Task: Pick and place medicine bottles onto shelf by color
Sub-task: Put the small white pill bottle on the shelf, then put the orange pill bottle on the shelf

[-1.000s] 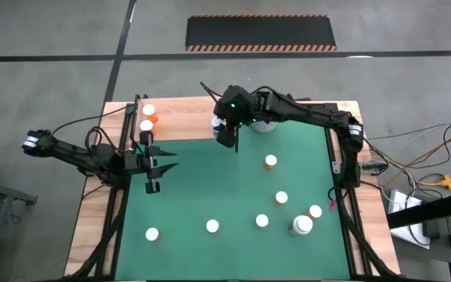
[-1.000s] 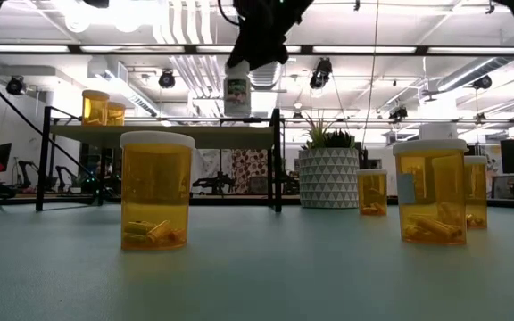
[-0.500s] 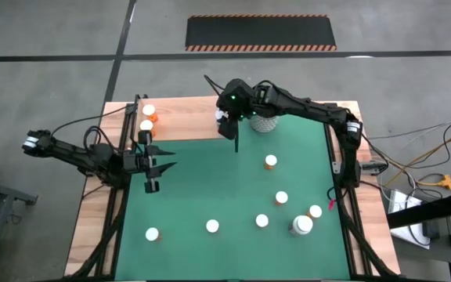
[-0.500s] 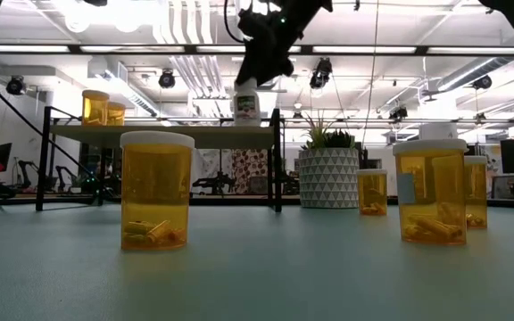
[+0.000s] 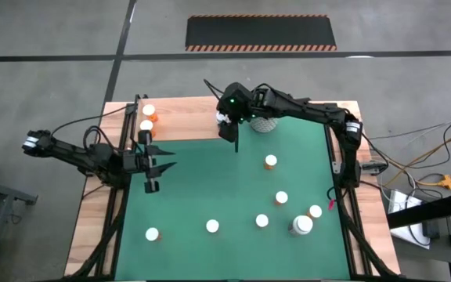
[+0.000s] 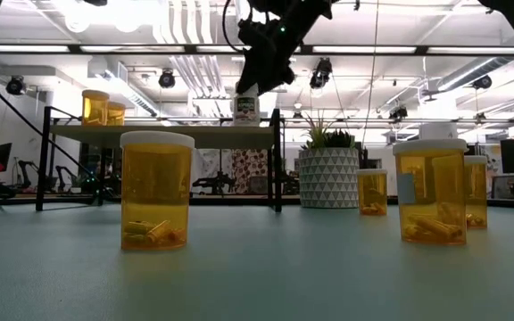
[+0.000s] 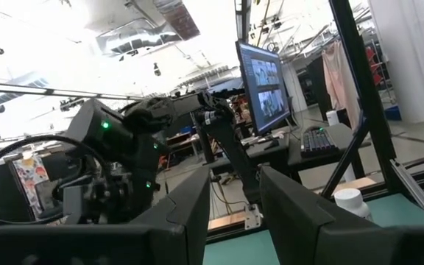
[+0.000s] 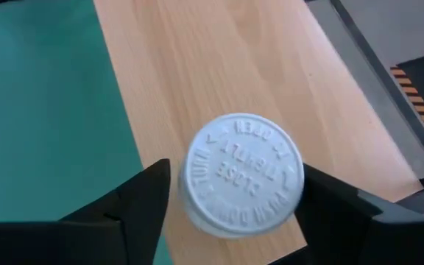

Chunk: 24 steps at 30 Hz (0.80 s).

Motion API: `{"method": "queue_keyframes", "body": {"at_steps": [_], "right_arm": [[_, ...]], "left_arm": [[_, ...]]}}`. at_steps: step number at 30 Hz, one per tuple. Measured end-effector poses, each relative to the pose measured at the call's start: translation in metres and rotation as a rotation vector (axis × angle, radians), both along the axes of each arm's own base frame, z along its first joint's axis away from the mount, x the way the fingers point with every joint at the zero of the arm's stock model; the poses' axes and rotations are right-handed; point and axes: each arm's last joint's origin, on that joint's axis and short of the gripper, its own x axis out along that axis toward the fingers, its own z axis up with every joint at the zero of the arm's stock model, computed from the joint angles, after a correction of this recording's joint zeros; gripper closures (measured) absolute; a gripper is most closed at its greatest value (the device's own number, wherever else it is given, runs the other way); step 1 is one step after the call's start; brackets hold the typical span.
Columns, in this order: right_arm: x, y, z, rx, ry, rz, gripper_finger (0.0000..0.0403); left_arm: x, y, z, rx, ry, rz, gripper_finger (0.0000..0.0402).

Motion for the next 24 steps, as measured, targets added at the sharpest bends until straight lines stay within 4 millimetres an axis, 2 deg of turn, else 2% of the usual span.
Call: {"method": "queue_keyframes", "body": {"at_steps": [7, 13, 18, 24], "right_arm": [[-0.006, 0.002, 0.019, 0.005, -0.025, -0.014, 0.0107], [-0.013, 0.012, 0.042, 0.023, -0.037, -0.017, 0.0111], [-0.023, 0.031, 0.055, 0.043, -0.021, 0.004, 0.0130], [-0.033, 0.063, 0.065, 0.070, 0.006, 0.055, 0.0149]], "left_arm": [[0.000, 0.000, 0.000, -0.001, -0.002, 0.000, 0.0298], [0.000, 0.000, 0.000, -0.005, 0.000, -0.002, 0.0298], [0.002, 0.000, -0.001, -0.004, 0.009, -0.003, 0.0298], [0.004, -0.001, -0.003, 0.000, 0.022, -0.003, 0.0298]]}}
